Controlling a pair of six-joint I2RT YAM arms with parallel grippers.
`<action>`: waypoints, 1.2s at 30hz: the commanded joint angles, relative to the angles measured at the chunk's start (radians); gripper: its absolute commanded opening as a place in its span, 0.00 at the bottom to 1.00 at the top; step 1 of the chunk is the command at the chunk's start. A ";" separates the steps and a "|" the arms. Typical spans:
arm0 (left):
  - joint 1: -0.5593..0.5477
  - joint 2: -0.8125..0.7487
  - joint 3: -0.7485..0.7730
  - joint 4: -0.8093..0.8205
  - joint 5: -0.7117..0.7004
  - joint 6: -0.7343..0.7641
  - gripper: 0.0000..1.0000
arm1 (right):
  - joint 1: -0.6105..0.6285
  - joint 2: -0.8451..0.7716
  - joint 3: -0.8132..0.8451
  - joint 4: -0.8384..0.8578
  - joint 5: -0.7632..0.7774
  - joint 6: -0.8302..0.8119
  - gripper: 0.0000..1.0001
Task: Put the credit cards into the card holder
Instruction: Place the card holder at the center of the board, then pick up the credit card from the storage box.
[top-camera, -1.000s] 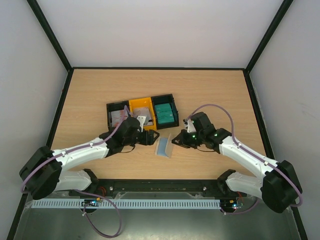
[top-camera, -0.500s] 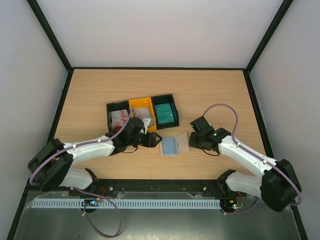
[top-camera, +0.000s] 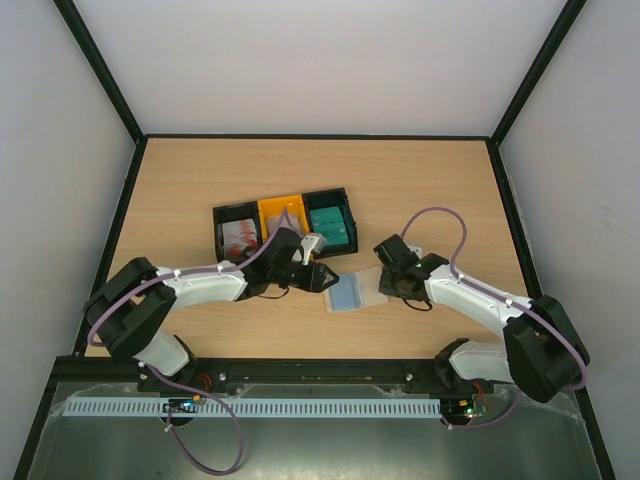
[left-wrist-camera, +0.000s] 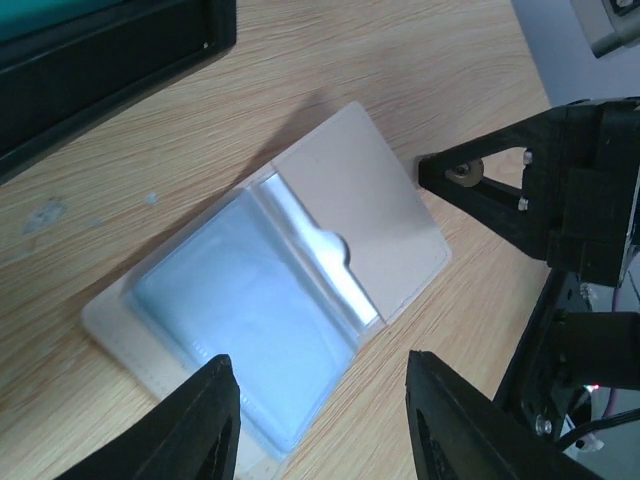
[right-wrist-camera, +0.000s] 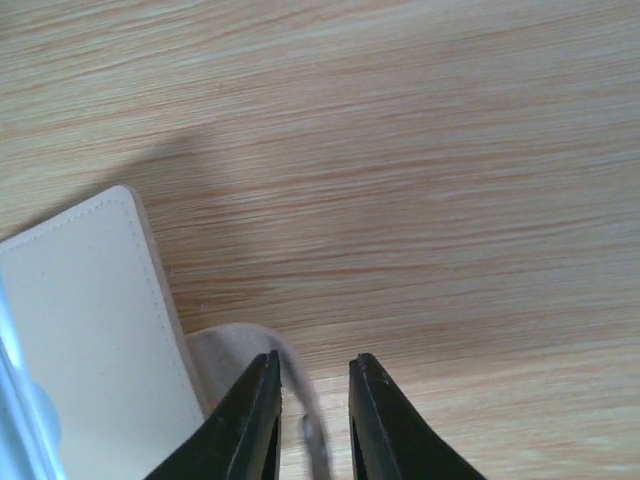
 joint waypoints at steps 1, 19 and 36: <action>0.003 0.048 0.057 0.060 0.061 0.009 0.46 | 0.000 -0.030 0.051 -0.031 0.067 0.007 0.26; -0.002 0.048 0.117 -0.025 -0.094 0.028 0.39 | 0.000 -0.155 0.078 0.138 -0.353 -0.065 0.36; 0.004 0.036 0.455 -0.494 -0.357 0.406 0.56 | 0.008 0.096 0.053 0.174 -0.253 -0.073 0.45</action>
